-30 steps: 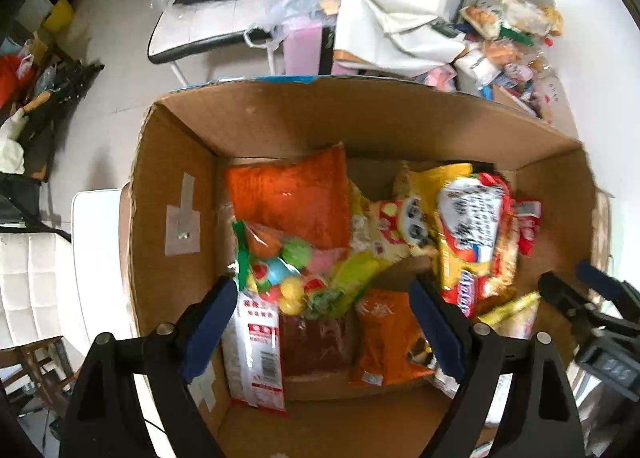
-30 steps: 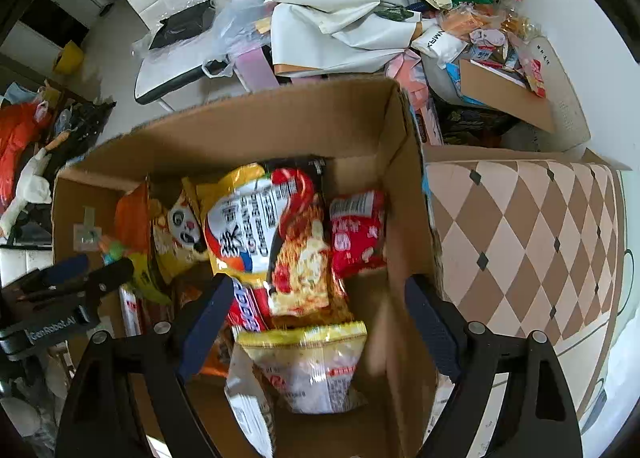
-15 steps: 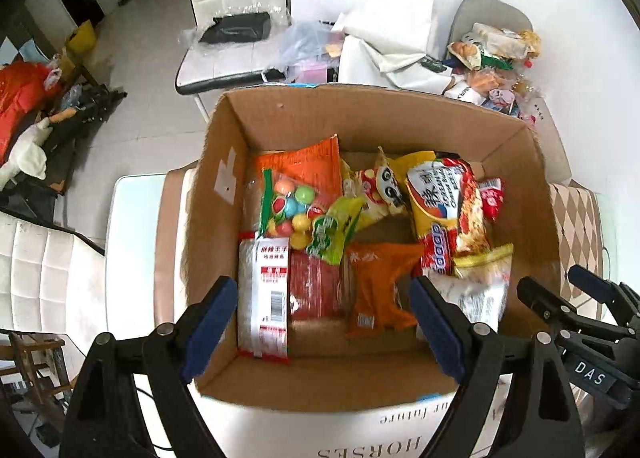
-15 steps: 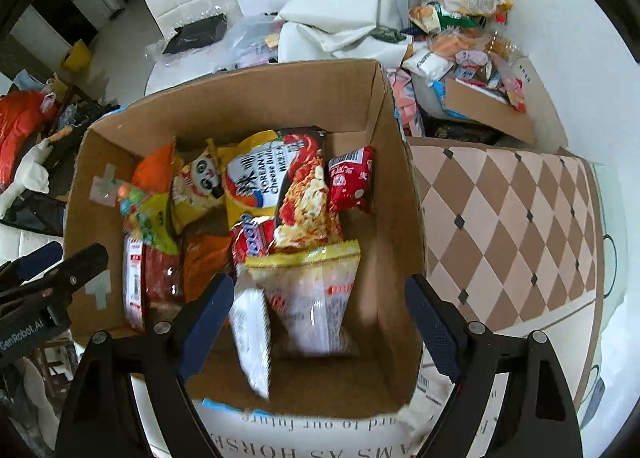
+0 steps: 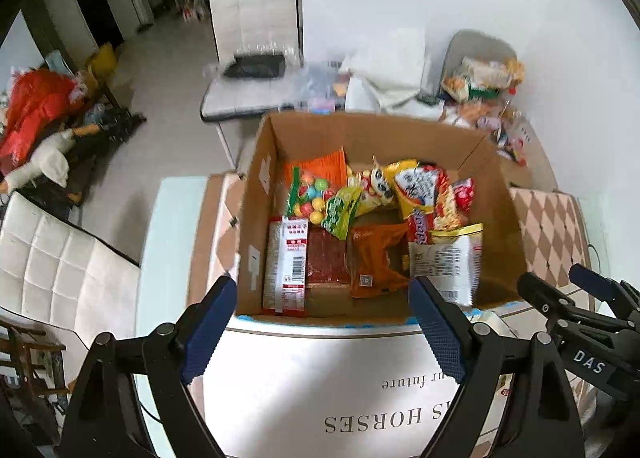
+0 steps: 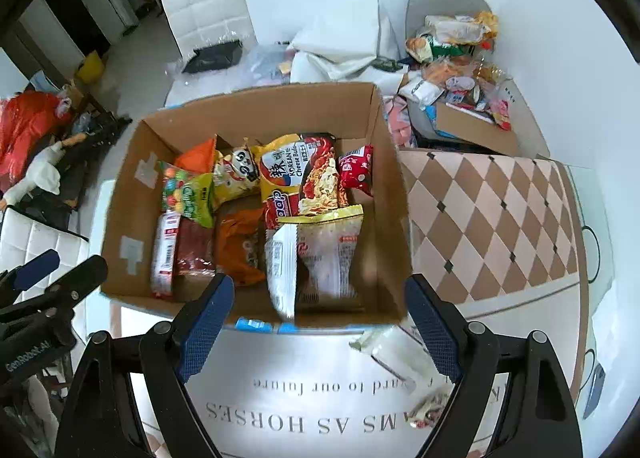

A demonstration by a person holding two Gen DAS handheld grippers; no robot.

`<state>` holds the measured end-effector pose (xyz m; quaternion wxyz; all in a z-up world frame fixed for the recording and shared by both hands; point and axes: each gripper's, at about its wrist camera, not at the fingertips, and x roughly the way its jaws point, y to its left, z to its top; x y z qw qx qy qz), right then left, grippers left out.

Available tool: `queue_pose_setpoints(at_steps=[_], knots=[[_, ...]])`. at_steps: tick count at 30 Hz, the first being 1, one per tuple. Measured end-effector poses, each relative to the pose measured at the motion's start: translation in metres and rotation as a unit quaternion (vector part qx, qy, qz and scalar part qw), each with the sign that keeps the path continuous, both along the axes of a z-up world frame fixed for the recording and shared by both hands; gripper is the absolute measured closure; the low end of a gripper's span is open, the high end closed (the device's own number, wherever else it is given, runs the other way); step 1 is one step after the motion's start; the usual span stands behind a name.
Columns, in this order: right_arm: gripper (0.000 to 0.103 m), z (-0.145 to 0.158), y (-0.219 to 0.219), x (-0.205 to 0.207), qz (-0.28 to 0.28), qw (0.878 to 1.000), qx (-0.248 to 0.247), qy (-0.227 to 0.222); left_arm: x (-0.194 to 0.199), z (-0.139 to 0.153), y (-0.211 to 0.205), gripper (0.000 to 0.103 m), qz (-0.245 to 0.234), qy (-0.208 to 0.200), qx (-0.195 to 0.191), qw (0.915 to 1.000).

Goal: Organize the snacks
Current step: 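Lift both tools up and back away from the box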

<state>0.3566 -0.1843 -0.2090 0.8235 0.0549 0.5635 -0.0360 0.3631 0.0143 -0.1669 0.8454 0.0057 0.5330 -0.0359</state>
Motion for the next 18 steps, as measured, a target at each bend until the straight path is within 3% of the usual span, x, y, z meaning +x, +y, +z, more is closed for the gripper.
queue_pose_setpoints(at_steps=[4,18], knots=[[0.014,0.023,0.004,-0.033,0.003,1.000,-0.011,-0.029,-0.034,0.024,0.001,0.015,-0.002,-0.034,0.005,0.9994],[0.014,0.109,0.015,-0.154,0.001,0.993,-0.021,-0.118,-0.132,0.081,0.012,0.015,-0.001,-0.096,-0.004,0.9954]])
